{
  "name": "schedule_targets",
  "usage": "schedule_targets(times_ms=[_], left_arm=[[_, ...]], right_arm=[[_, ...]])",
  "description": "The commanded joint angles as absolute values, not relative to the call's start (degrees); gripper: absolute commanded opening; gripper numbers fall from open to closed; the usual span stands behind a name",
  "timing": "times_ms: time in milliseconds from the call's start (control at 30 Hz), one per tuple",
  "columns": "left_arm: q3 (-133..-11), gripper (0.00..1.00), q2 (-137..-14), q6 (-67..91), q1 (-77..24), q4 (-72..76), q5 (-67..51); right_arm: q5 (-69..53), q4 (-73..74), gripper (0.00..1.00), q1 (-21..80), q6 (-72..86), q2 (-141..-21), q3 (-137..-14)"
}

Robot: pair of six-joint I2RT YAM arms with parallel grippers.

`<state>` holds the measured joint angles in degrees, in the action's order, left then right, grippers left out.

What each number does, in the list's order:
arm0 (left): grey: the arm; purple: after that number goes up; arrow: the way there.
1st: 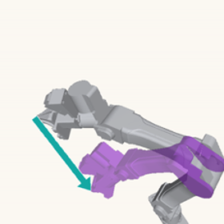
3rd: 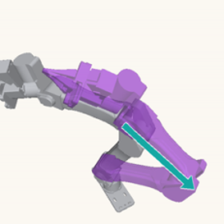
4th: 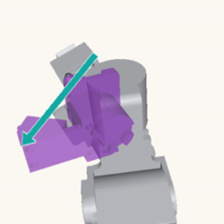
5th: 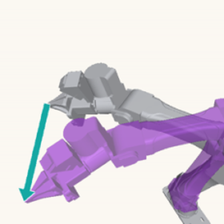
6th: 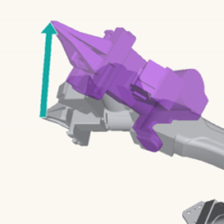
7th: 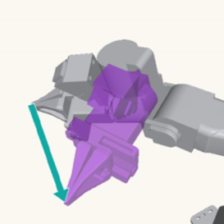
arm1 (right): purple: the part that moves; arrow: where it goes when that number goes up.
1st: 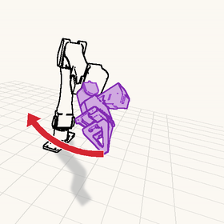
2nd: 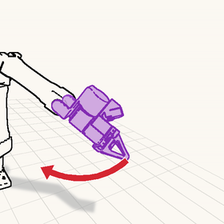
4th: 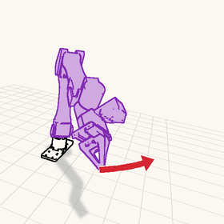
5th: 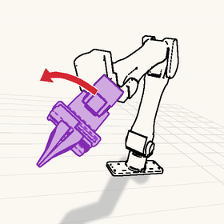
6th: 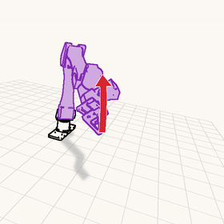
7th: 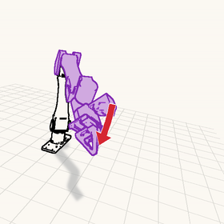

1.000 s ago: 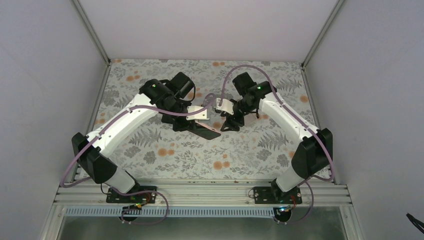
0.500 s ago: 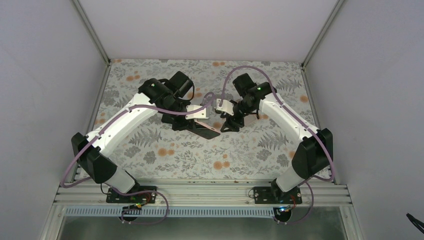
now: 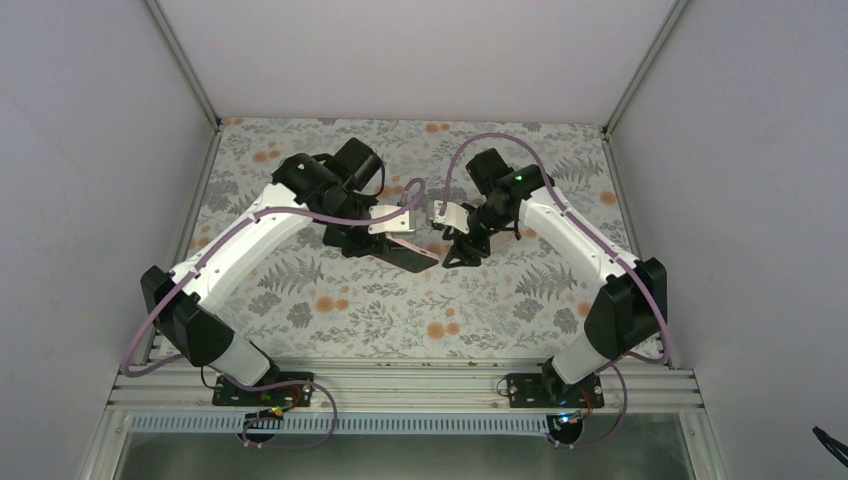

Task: Take the phone out of the phone case
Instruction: Remove the phone case from the phone.

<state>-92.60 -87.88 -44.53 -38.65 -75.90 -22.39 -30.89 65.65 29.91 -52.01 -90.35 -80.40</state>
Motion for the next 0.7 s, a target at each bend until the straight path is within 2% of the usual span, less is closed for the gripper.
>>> schedule_targets(times_ms=[0, 667], left_arm=[[-94.81, 0.02, -87.30, -45.18, -38.41, -75.30, -23.56], [-93.84, 0.02, -88.54, -45.04, -38.32, -73.66, -24.04]], right_arm=[[-32.19, 66.10, 0.71, 29.93, -51.55, -89.03, -80.27], [-33.38, 65.35, 0.69, 29.90, -51.26, -89.64, -82.58]])
